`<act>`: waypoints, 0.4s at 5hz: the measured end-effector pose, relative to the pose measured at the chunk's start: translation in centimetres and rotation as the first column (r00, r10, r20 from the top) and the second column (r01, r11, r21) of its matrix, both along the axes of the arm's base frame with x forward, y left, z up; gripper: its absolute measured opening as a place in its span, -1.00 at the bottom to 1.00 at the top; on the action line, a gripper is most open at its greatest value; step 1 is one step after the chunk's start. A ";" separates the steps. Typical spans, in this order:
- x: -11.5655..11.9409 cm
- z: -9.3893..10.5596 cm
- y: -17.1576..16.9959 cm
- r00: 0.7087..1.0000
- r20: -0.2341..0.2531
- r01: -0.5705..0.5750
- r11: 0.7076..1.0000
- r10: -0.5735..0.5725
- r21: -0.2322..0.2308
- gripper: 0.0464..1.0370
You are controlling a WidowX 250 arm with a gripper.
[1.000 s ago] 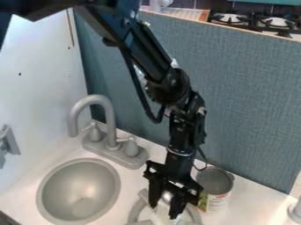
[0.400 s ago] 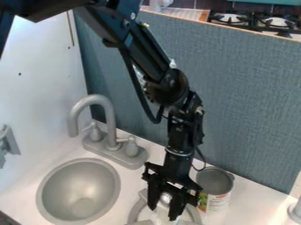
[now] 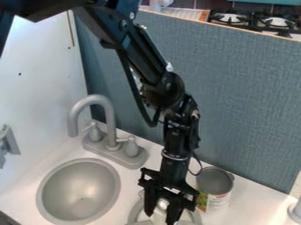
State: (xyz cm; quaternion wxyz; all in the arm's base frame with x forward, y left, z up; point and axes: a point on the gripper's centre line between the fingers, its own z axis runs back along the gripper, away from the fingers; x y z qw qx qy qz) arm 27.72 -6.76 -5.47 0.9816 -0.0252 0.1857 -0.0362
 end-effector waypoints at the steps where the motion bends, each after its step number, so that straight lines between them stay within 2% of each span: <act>1: -0.2 0.1 -0.1 1.000 -0.010 0.000 1.000 0.000 -0.010 0.15; 2: -0.3 0.3 -0.3 1.000 -0.026 -0.011 1.000 0.010 -0.021 0.30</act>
